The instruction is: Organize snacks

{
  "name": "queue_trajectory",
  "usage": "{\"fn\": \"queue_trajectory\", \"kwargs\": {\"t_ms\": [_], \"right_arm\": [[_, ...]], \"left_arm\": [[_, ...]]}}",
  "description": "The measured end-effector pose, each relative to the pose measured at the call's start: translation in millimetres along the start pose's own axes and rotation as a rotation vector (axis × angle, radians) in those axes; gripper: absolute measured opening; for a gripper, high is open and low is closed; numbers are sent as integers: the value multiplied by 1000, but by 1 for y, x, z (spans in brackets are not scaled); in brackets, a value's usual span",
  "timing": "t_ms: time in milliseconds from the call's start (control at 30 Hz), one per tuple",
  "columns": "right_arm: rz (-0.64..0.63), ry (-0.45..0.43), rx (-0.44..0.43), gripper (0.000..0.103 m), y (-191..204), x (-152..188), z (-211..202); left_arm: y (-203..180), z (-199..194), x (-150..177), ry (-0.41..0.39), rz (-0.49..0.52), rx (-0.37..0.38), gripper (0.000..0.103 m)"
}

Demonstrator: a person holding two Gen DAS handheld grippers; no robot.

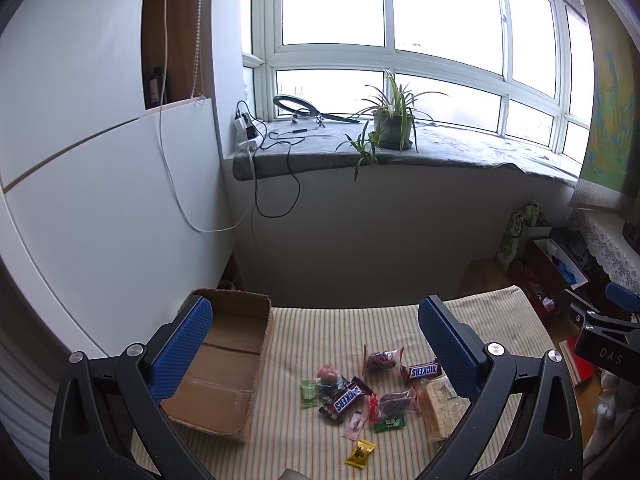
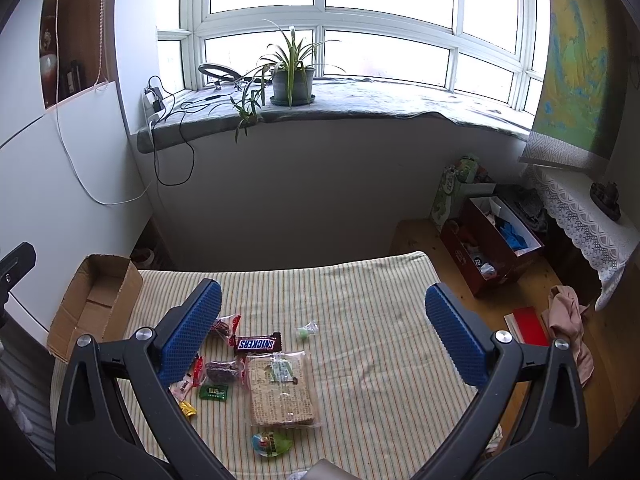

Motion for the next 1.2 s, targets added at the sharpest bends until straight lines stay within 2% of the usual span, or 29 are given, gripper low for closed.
{"fn": "queue_trajectory", "kwargs": {"t_ms": [1200], "right_arm": [[-5,5,5,103,3,-2,1]], "left_arm": [[-1,-2,1,-4,-13,17,103]]}}
Point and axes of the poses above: each gripper's, at about its wrist camera, not at the fingertips, and z roughly the way its jaws point, y to its left, x to its underside, the point moved 3 cm from there along z, roughly the way its jaws point
